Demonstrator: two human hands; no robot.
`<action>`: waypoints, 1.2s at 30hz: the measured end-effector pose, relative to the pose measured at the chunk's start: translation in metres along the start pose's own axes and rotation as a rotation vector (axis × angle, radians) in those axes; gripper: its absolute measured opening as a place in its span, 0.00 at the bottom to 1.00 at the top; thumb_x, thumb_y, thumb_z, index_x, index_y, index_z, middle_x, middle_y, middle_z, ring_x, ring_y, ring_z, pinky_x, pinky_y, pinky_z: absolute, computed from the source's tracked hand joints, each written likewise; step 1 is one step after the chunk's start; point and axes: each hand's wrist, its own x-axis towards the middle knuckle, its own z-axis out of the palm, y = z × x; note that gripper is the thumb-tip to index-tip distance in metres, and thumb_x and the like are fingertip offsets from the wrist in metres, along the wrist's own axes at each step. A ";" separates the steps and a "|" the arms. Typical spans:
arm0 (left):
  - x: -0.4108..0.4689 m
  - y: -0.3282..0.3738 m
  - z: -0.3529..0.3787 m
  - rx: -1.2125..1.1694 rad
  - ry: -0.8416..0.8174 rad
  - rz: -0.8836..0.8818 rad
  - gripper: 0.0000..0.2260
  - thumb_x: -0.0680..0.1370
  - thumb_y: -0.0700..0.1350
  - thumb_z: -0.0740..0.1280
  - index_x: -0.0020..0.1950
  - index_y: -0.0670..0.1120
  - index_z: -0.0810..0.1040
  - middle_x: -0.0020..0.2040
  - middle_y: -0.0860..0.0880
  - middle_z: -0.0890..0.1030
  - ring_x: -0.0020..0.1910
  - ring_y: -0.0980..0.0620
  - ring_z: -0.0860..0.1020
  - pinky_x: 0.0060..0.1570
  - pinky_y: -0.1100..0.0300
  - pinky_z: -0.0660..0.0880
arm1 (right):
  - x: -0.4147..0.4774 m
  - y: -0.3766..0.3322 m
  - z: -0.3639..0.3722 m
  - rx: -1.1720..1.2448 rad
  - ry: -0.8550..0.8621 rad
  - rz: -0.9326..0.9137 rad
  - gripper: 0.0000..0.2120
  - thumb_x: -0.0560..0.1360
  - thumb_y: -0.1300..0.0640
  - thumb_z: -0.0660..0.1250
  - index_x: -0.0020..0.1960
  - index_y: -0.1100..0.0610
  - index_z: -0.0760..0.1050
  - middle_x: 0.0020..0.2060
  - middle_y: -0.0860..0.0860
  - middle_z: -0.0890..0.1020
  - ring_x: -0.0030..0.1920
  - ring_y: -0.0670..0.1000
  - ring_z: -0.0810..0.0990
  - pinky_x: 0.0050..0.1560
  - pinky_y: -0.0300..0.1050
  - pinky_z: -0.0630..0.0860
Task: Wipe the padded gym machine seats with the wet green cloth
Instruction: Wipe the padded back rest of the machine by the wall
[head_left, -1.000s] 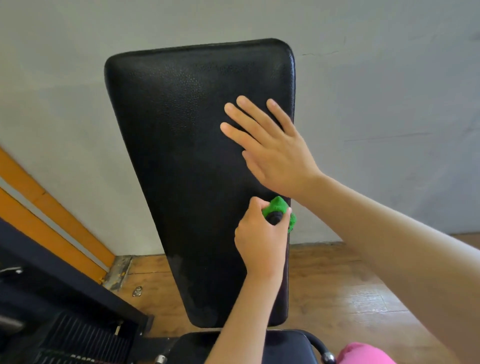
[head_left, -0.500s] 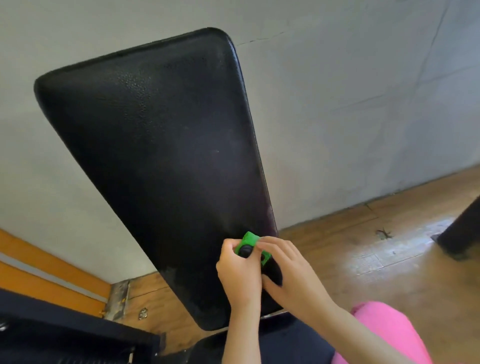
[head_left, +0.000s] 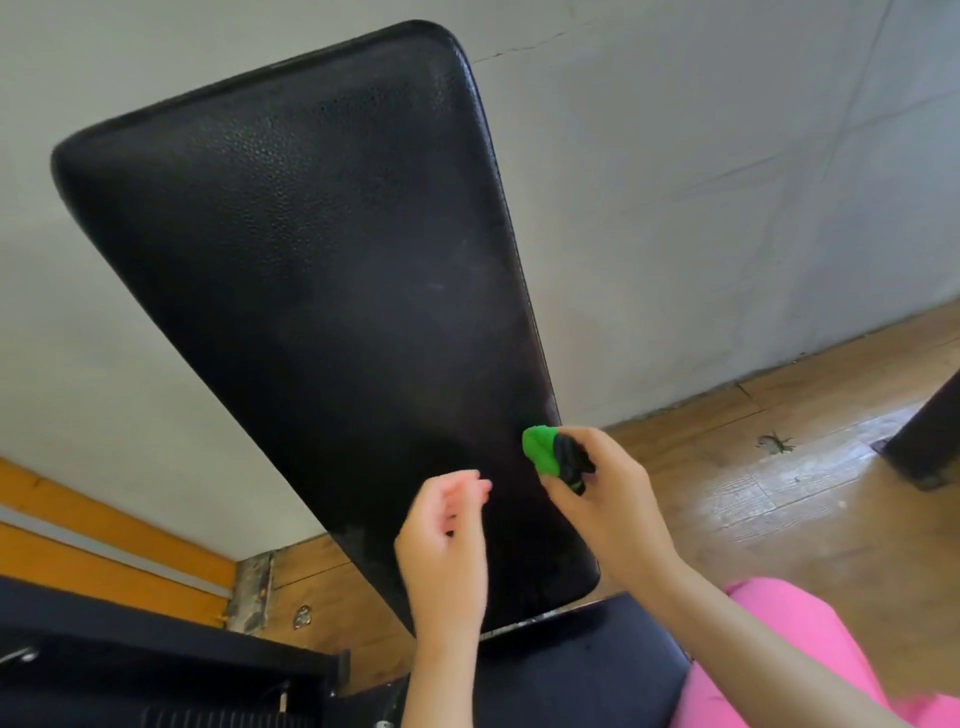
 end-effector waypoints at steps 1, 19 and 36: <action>0.000 -0.009 -0.008 0.029 0.122 0.012 0.05 0.79 0.44 0.65 0.52 0.52 0.79 0.47 0.57 0.83 0.49 0.60 0.80 0.48 0.66 0.76 | 0.002 -0.002 -0.003 0.056 0.027 0.011 0.17 0.72 0.61 0.73 0.56 0.45 0.75 0.50 0.41 0.79 0.51 0.40 0.79 0.51 0.34 0.76; 0.082 -0.067 -0.053 -0.185 0.465 -0.151 0.18 0.85 0.52 0.48 0.66 0.48 0.71 0.59 0.54 0.74 0.61 0.59 0.71 0.60 0.69 0.63 | 0.068 -0.061 -0.027 0.223 0.160 -0.118 0.17 0.76 0.64 0.69 0.63 0.55 0.73 0.54 0.44 0.80 0.57 0.42 0.78 0.56 0.31 0.74; 0.087 -0.071 -0.052 -0.225 0.438 -0.126 0.14 0.84 0.51 0.47 0.44 0.57 0.69 0.44 0.56 0.71 0.45 0.62 0.72 0.48 0.70 0.68 | 0.029 0.016 -0.011 0.078 0.080 0.059 0.17 0.74 0.69 0.69 0.55 0.49 0.75 0.47 0.41 0.81 0.49 0.39 0.80 0.49 0.29 0.74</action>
